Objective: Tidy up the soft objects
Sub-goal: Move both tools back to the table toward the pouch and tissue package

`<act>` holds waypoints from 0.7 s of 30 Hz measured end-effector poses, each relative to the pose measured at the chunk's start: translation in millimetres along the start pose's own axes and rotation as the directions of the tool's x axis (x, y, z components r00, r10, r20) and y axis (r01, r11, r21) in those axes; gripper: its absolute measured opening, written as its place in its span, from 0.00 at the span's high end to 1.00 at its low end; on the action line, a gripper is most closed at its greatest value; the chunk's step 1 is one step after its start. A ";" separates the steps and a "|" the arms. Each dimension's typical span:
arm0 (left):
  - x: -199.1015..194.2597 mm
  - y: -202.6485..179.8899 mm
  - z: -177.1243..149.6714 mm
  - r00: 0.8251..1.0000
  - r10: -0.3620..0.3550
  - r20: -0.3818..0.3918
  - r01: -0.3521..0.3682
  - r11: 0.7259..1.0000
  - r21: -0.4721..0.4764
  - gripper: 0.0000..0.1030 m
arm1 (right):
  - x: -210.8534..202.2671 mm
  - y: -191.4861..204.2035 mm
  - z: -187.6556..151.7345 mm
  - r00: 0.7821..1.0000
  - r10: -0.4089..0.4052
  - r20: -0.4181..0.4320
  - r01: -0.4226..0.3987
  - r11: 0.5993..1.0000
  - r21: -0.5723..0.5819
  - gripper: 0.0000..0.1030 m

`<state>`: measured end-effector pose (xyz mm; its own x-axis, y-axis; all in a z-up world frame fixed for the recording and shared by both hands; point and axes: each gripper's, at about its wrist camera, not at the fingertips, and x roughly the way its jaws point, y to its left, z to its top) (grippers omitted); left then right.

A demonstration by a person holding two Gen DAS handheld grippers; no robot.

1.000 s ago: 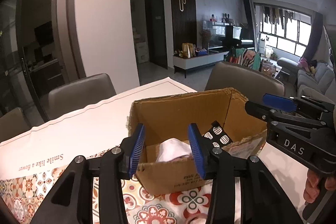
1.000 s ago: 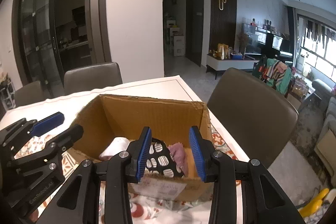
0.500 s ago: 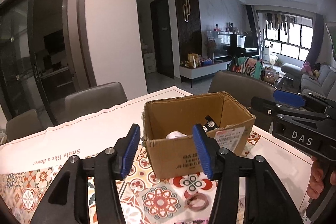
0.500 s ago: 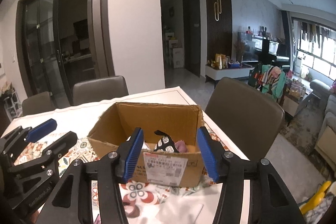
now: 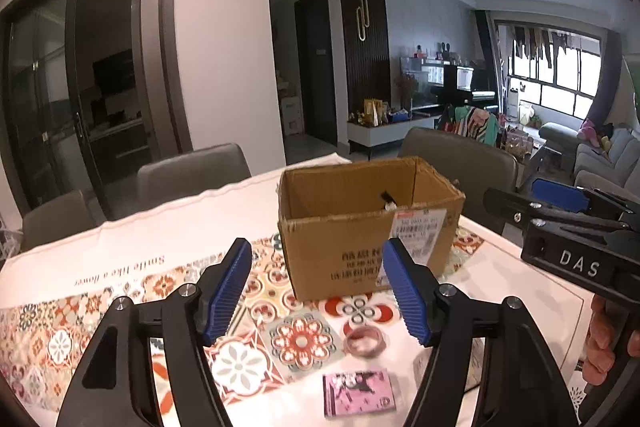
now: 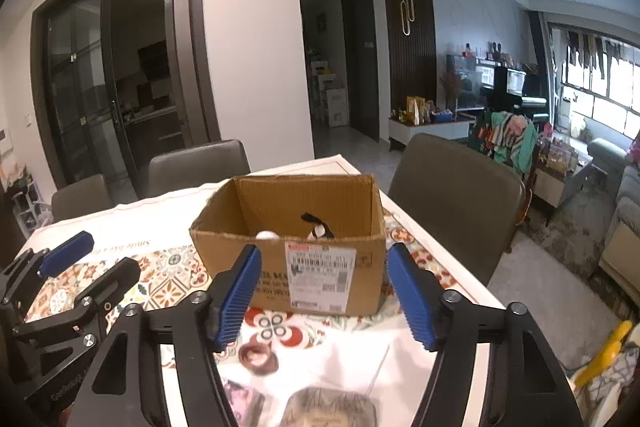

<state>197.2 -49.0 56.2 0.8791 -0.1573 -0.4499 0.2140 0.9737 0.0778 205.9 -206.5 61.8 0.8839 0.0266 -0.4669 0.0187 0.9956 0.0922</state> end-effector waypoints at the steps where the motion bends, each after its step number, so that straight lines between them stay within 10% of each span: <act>1: -1.0 -1.0 -4.3 1.000 0.000 -0.011 0.000 1.000 0.001 0.34 | -1.9 -0.7 -3.0 1.000 -0.001 -0.002 0.001 1.000 0.006 0.33; 21: -13.3 -23.9 -67.6 0.991 -0.043 -0.127 0.048 0.998 0.040 0.25 | -10.7 -13.8 -65.5 0.989 -0.004 -0.145 0.010 0.999 0.047 0.29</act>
<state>151.6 -59.1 0.1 0.8078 -0.1767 -0.5623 0.2731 0.9576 0.0914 165.6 -214.6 8.0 0.8066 0.0359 -0.5900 0.0497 0.9905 0.1282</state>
